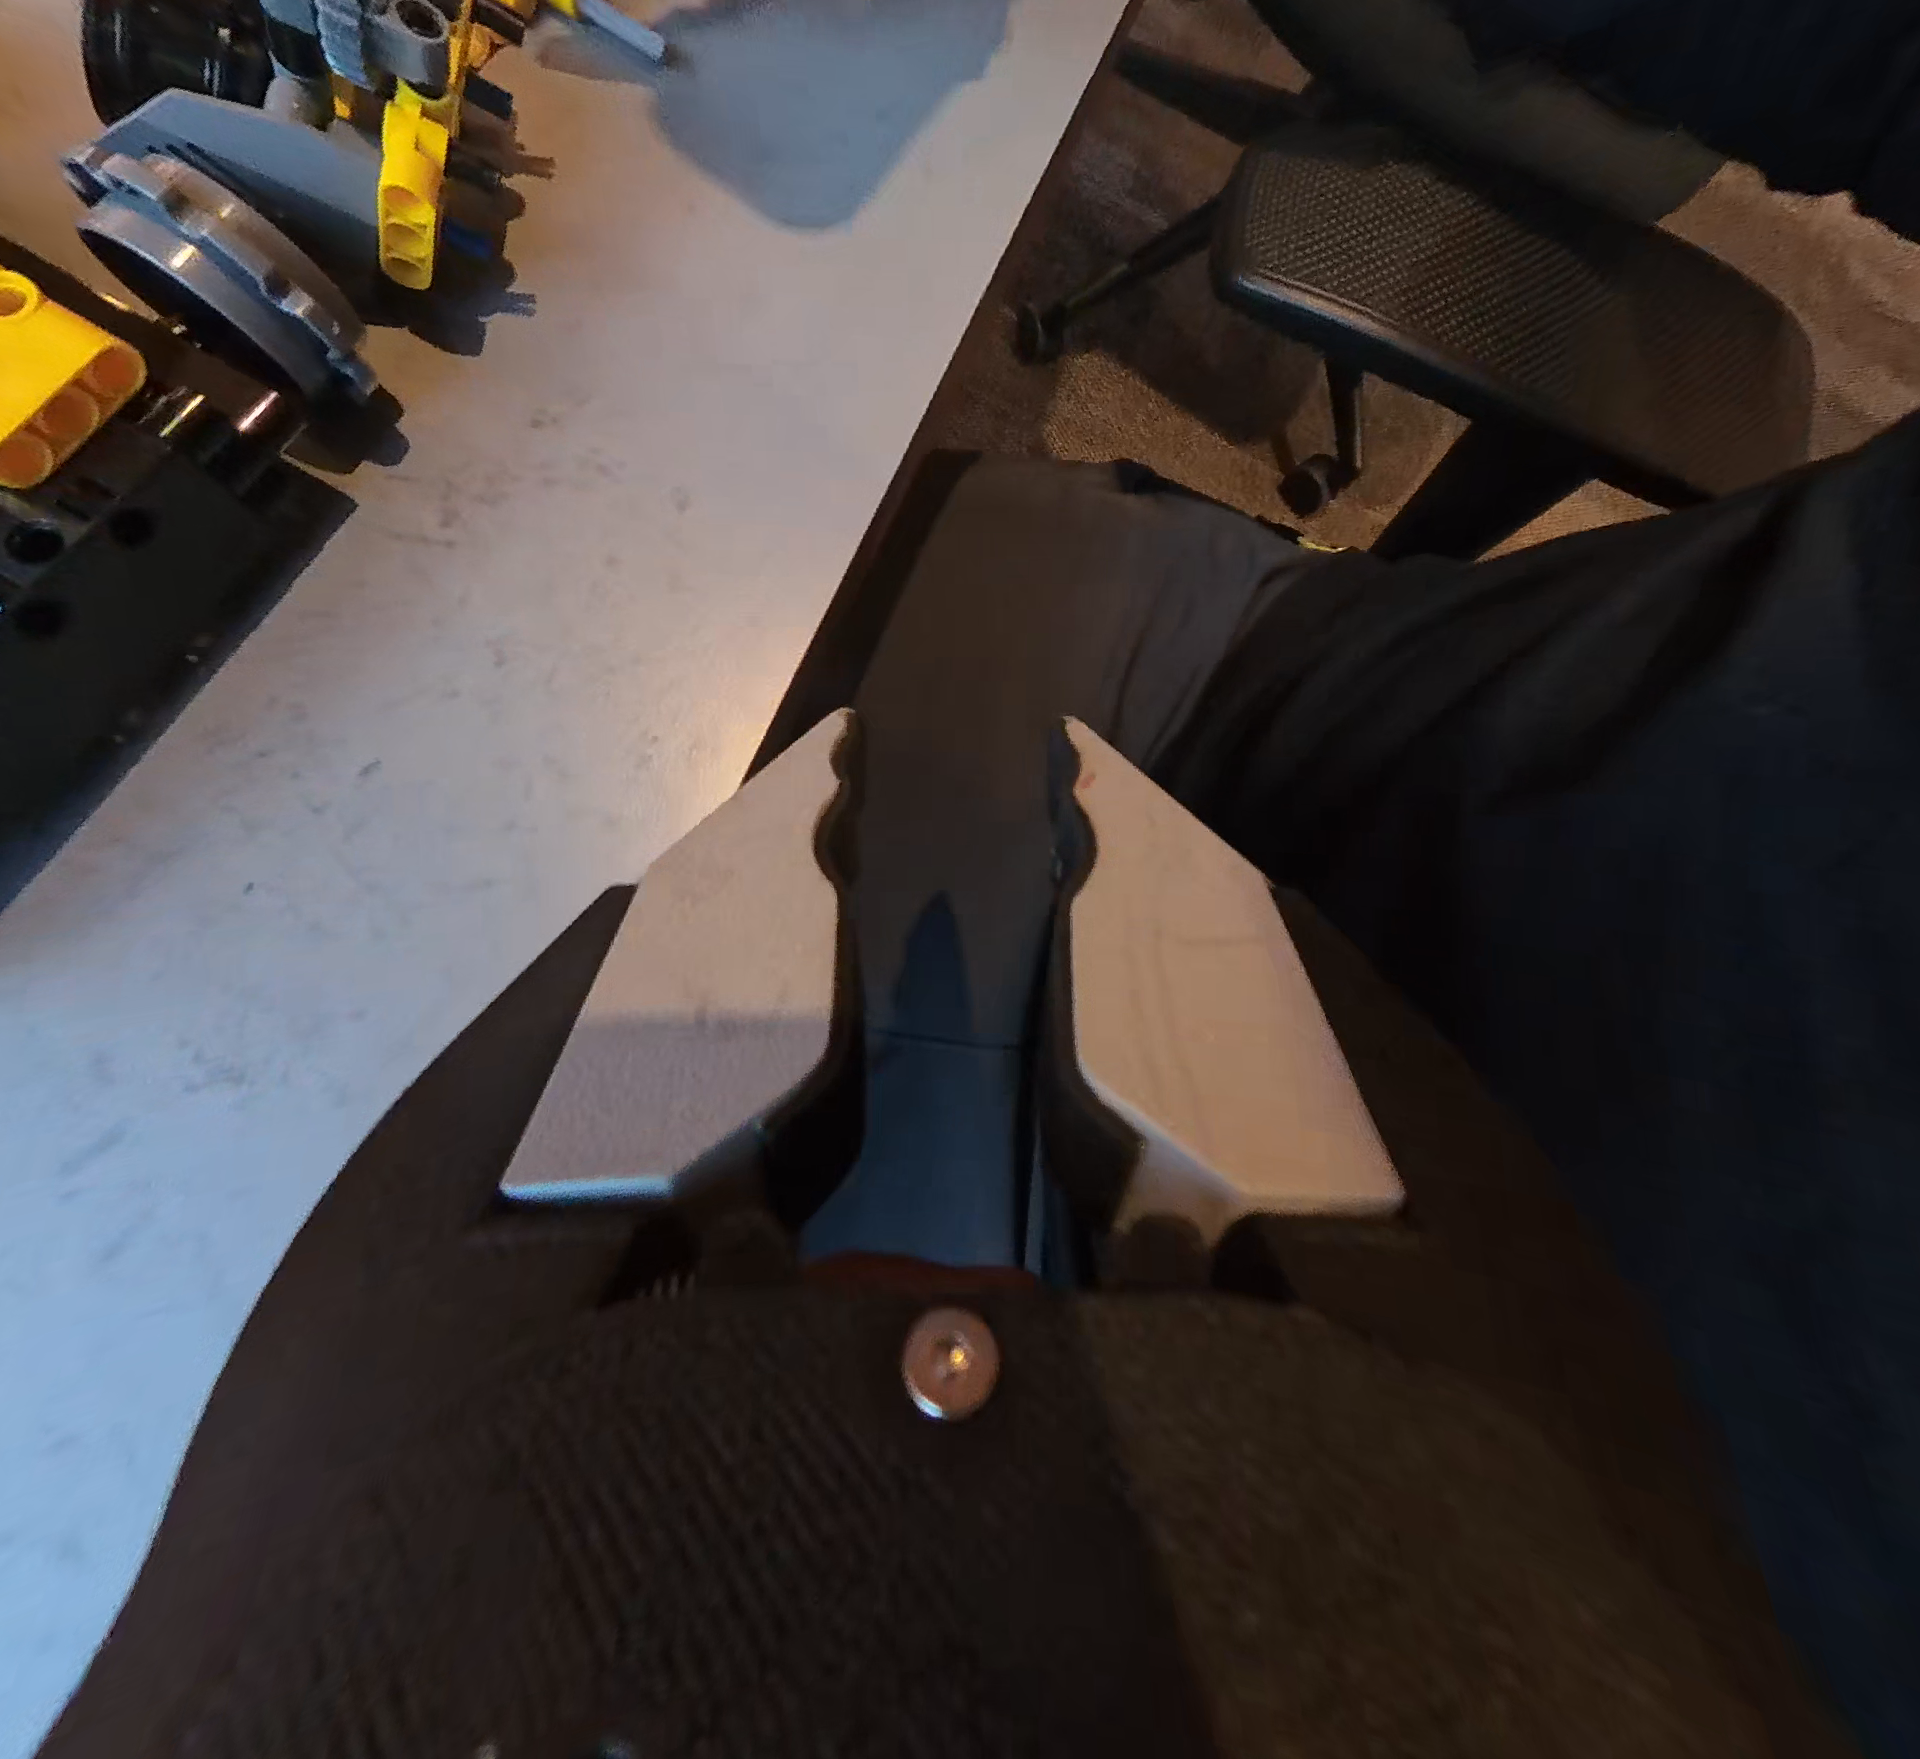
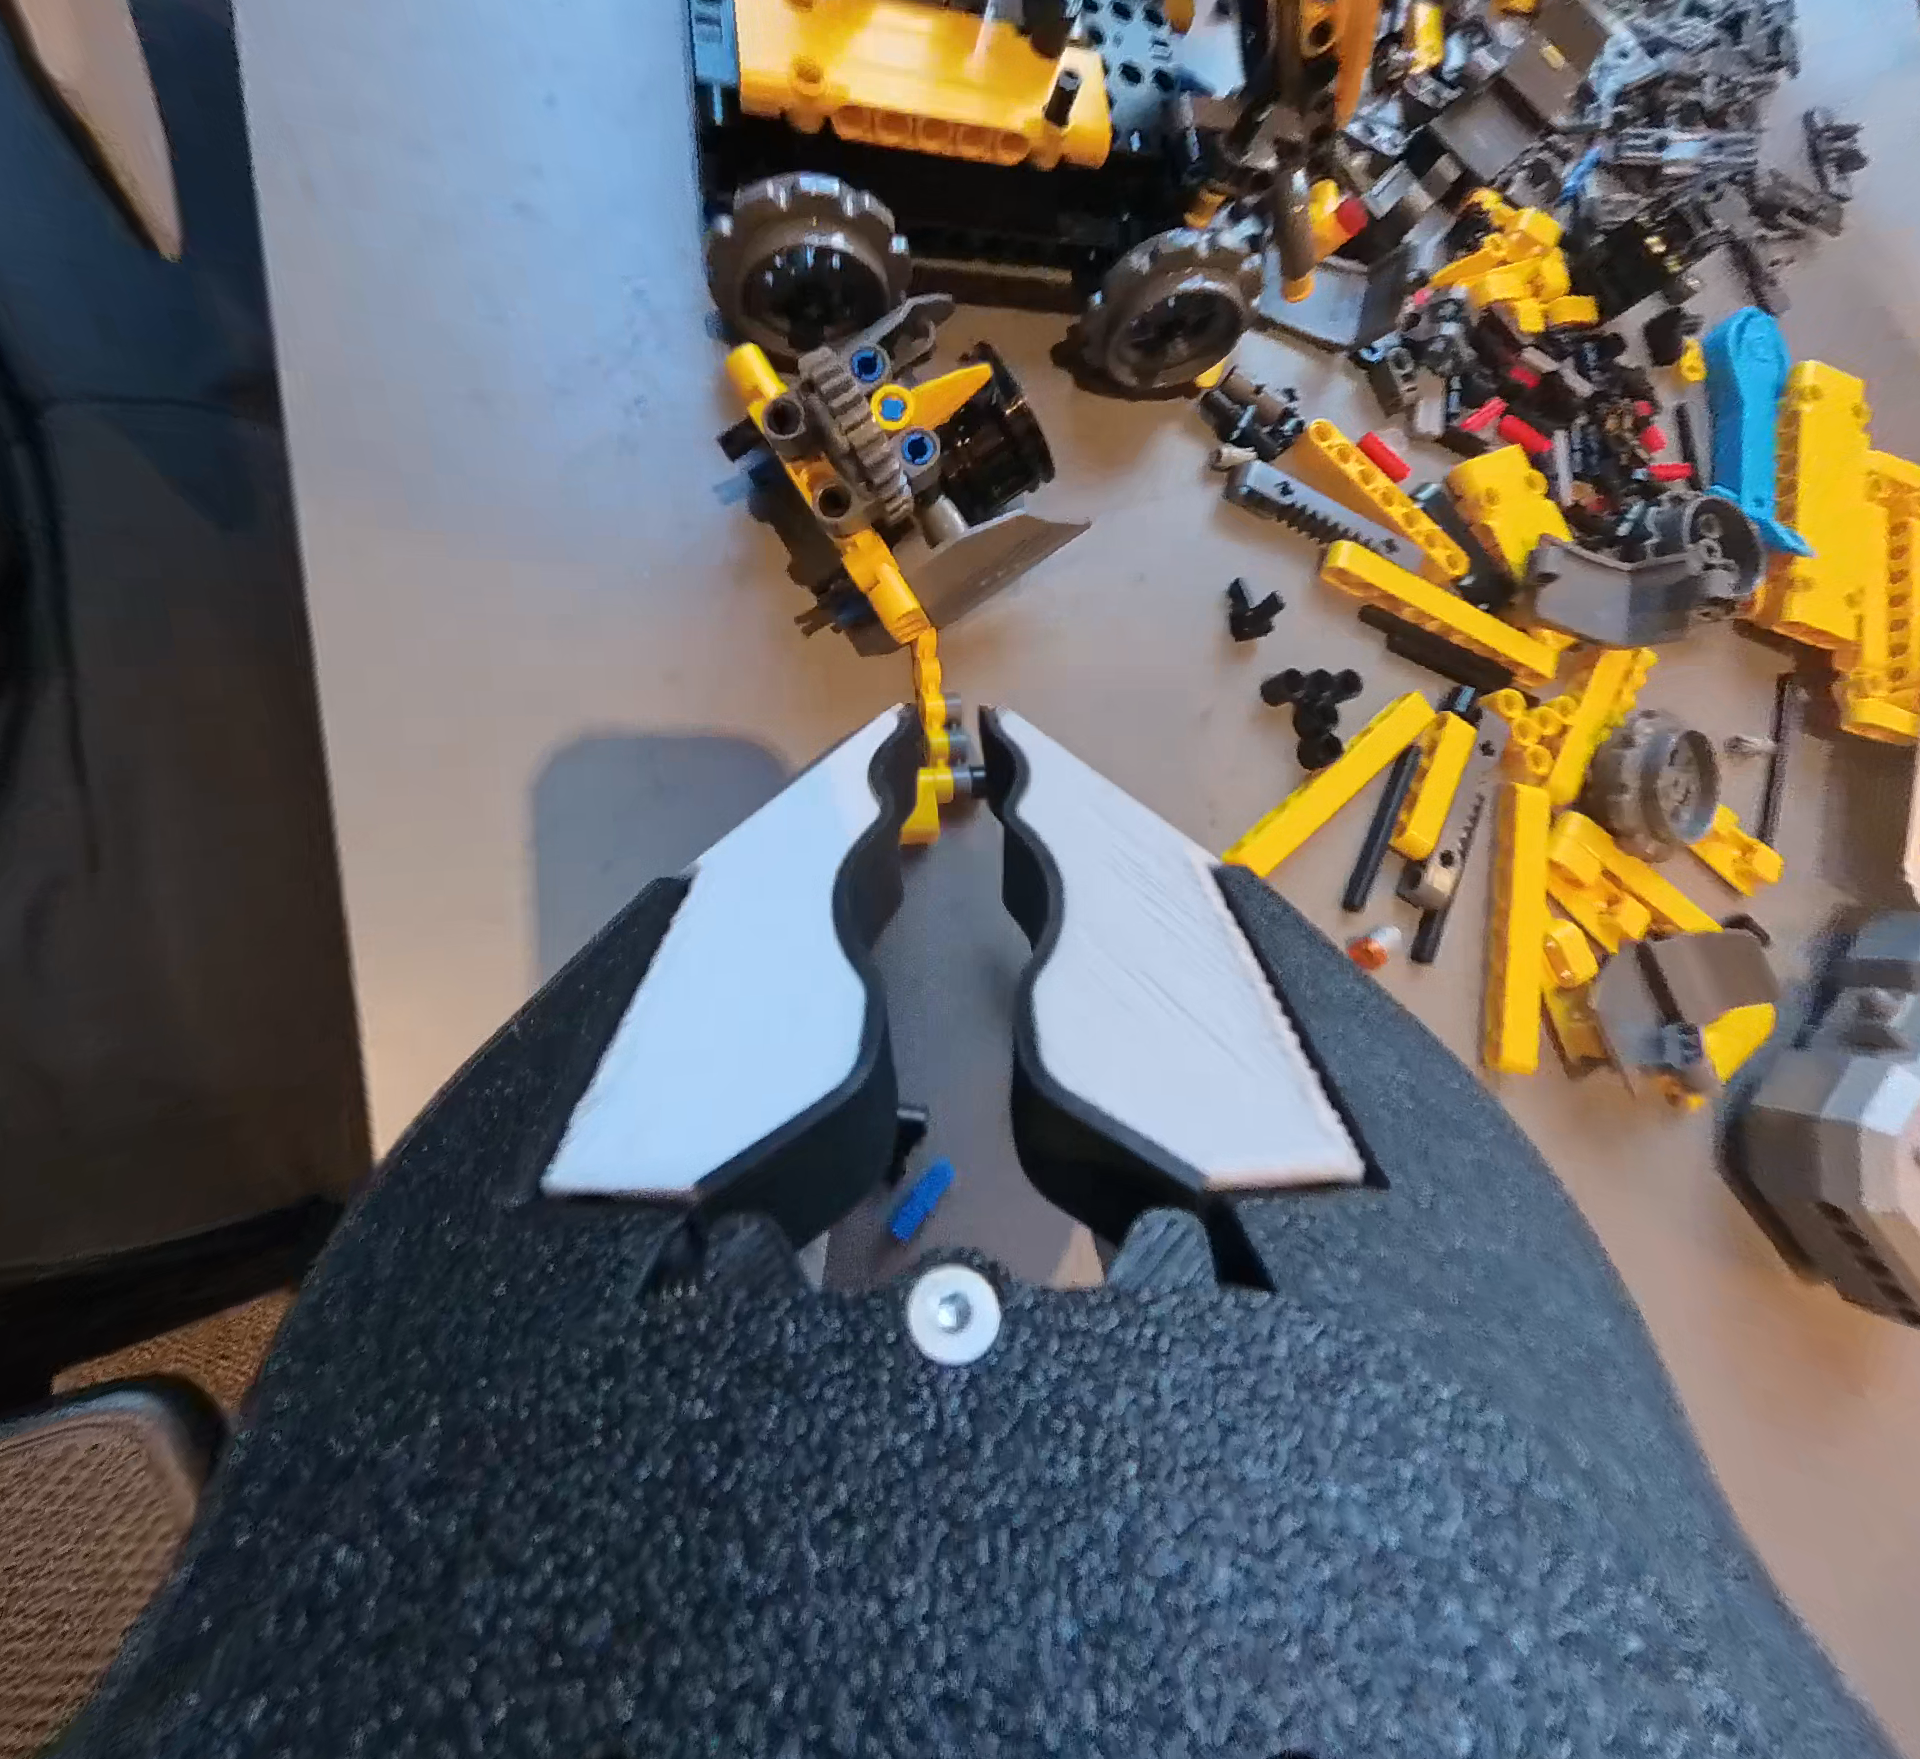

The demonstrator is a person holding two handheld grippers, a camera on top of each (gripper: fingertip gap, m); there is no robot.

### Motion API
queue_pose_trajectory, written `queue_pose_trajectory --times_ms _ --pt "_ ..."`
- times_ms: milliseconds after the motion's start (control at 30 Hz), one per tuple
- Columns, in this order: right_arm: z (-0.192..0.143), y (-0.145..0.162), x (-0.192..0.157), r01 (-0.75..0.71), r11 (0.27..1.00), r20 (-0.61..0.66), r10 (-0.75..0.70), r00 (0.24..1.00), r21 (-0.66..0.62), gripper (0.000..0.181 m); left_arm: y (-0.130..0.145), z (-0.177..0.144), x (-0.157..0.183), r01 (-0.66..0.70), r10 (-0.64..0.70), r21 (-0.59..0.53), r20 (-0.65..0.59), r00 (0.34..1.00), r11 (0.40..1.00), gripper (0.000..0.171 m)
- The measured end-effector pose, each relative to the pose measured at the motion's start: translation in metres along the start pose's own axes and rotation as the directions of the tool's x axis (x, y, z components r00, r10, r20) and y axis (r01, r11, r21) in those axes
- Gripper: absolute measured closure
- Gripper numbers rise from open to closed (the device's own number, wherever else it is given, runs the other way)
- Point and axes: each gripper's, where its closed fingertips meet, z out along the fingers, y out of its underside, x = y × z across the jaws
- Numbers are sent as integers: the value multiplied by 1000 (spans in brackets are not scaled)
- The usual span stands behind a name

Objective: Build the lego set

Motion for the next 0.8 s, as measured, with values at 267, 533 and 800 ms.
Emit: queue_pose_trajectory --times_ms 267,533,800 --pt "-62 32 -13 -248 961 -6 251 968 118 161 -16 -19 -28 -21 -3 209 115 993 978 133" --pt "-56 54 -38 -288 957 39 286 957 37 163 -12 -30 -40 -89 52 325 120 991 941 131" --pt "-33 50 -42 -220 973 88 225 970 -62 174 -1 -31 -41 -96 68 328 98 993 940 133"
